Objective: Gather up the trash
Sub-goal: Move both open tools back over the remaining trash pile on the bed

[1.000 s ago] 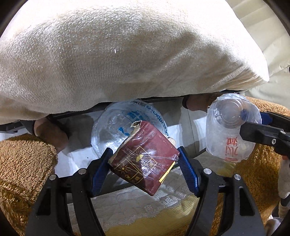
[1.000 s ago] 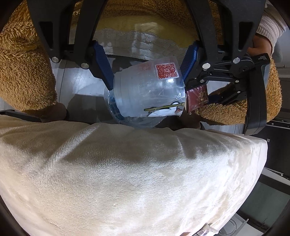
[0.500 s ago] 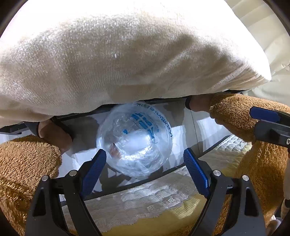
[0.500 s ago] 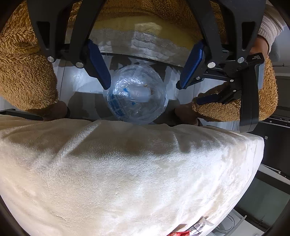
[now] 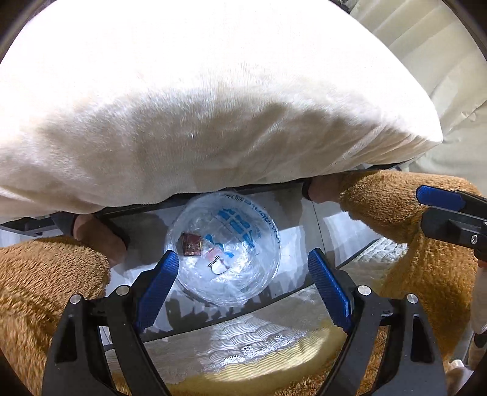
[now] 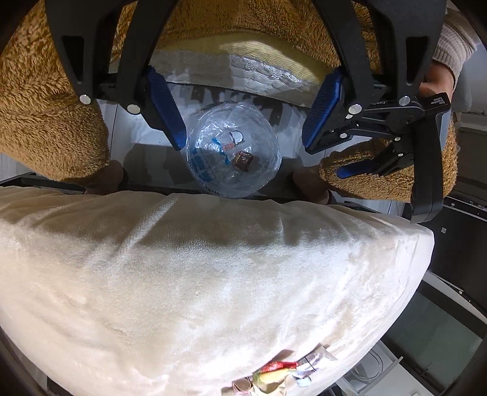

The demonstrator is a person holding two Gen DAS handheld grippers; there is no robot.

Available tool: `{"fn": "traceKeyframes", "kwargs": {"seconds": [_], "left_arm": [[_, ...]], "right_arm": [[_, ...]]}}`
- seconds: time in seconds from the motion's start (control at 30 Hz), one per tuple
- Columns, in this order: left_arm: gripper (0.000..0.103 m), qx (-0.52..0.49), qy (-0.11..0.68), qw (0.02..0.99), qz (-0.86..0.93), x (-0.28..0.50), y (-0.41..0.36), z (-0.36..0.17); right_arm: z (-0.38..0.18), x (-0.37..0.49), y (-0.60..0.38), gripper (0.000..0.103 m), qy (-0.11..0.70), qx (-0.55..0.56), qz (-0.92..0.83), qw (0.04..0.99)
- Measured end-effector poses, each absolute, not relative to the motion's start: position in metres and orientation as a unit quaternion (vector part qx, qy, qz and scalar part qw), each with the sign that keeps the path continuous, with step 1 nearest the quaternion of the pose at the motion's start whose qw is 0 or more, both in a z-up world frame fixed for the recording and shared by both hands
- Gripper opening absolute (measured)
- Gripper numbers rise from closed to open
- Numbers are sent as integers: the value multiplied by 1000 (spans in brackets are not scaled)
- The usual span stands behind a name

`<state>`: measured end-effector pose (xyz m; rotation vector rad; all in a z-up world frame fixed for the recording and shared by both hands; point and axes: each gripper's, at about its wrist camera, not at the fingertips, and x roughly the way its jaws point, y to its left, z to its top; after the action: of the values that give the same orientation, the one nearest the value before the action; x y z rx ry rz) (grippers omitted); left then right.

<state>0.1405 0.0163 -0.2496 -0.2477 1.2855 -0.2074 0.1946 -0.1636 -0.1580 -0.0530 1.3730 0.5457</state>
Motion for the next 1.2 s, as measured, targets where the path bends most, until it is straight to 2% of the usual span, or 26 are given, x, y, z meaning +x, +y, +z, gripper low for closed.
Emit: {"fn": "traceKeyframes", "kwargs": {"seconds": [0.63,1.2], "left_arm": [[85,-96,505,852,-95,118,15,-160],[85,-97,476,871,-76,176,51,-129]], "right_arm": [[-96,163,-176,78,548,-24,265,793],[-79,235,-145,78,523,-37,284,803]]}}
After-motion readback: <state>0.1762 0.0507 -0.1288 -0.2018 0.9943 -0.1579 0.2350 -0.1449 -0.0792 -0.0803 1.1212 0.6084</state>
